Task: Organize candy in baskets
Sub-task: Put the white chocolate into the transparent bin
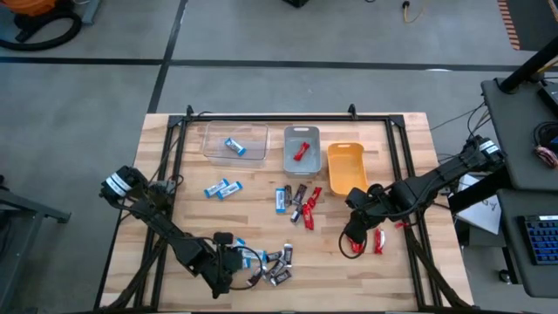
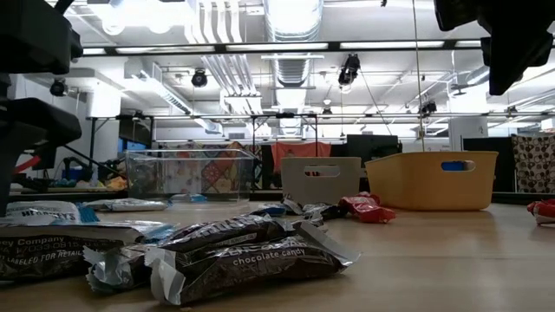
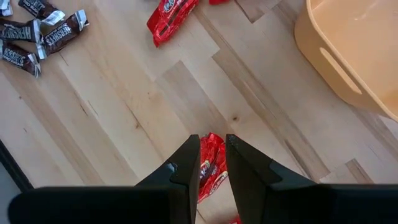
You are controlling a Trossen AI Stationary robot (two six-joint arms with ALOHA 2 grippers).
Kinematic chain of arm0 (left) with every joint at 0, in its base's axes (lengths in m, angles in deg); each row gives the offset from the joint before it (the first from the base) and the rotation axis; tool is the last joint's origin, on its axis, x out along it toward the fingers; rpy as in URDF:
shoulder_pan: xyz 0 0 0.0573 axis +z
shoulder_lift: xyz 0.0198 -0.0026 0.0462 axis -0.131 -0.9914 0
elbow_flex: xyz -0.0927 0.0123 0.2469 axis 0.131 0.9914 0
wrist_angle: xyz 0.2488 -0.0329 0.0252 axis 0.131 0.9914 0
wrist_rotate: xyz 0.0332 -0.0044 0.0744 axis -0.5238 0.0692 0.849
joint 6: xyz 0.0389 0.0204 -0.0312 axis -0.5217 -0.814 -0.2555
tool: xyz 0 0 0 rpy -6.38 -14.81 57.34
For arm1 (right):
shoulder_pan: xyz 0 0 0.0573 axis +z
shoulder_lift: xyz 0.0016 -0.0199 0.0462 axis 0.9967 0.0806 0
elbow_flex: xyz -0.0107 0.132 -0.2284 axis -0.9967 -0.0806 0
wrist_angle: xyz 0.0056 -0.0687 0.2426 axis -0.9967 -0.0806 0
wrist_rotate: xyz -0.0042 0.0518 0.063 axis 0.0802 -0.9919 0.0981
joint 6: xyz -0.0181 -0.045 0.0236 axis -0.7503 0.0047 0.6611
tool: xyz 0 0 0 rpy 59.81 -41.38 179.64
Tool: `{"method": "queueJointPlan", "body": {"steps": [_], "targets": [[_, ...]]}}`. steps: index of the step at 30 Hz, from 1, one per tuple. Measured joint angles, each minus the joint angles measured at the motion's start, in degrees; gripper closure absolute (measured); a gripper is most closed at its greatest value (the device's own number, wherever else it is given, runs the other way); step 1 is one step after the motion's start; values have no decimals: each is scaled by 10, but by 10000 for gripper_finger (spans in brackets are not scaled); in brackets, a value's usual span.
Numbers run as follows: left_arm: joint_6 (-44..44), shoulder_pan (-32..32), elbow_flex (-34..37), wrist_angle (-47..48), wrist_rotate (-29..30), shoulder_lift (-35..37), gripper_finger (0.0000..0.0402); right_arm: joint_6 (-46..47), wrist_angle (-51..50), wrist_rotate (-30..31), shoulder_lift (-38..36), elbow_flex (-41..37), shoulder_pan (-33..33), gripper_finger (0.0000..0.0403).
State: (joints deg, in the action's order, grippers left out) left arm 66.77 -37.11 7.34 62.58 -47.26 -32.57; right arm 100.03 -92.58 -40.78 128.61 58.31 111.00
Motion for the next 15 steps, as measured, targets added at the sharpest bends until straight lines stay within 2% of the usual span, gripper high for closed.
{"method": "queueJointPlan", "body": {"steps": [9, 15], "targets": [[-3, -1, 3, 16, -15, 22, 351, -5, 7, 14, 0, 0, 0, 335], [-5, -1, 3, 18, -17, 47, 364, -9, 8, 15, 0, 0, 0, 335]]}}
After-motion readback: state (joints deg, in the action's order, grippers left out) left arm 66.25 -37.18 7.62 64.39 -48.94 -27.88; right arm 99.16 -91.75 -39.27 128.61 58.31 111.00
